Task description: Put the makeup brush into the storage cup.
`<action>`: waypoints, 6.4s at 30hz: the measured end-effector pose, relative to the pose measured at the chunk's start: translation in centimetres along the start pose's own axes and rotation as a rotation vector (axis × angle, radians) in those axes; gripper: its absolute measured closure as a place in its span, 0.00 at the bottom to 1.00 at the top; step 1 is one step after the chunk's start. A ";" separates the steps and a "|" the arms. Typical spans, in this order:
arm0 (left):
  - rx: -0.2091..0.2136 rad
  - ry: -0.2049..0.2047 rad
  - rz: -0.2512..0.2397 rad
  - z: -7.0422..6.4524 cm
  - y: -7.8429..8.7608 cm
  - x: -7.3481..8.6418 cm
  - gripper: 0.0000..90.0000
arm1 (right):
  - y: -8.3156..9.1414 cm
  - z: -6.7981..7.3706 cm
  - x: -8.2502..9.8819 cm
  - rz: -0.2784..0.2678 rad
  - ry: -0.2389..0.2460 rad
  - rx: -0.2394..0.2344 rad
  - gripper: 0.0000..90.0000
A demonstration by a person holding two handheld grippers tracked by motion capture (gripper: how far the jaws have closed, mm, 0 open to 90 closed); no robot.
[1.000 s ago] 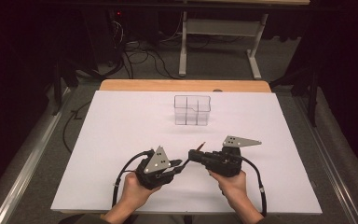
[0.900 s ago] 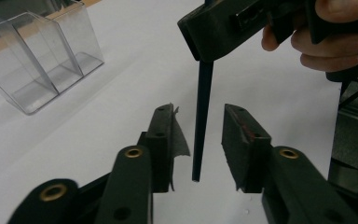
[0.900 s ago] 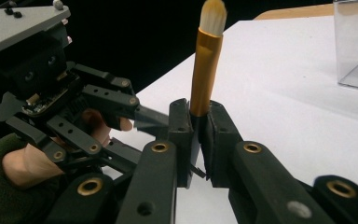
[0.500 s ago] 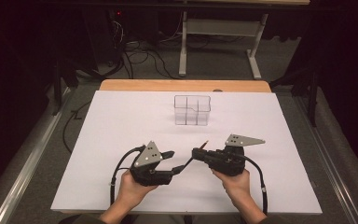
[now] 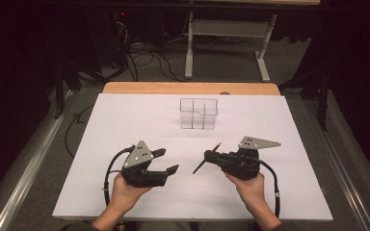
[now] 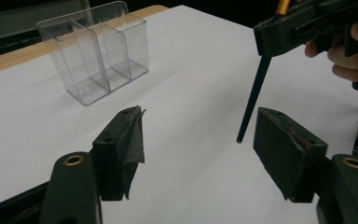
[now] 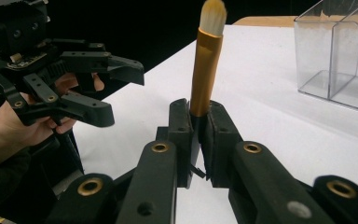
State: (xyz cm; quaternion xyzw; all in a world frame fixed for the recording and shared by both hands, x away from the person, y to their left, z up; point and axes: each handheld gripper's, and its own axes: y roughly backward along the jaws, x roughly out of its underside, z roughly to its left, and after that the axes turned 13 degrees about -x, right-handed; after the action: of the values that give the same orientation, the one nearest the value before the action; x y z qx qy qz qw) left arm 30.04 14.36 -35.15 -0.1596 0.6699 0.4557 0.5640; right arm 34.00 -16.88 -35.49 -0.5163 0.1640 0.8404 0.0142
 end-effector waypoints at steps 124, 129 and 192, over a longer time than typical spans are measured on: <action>-0.208 0.181 -0.073 5.3 1.5 4.4 0.31 | 1.0 -5.4 -10.9 0.103 0.120 0.332 0.94; -0.208 0.179 -0.069 5.3 1.4 4.4 0.31 | 0.8 -5.7 -11.2 0.096 0.118 0.342 0.94; -0.186 0.168 -0.083 5.3 1.4 4.3 0.32 | -3.3 -10.9 -11.8 0.062 0.051 0.456 0.94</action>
State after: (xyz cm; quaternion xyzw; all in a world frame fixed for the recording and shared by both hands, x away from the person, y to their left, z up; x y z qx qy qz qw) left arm 30.89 20.54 -38.18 -0.2763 0.6625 0.4772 0.5070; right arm 49.55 -15.16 -30.54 -0.5154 0.3657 0.7684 0.1007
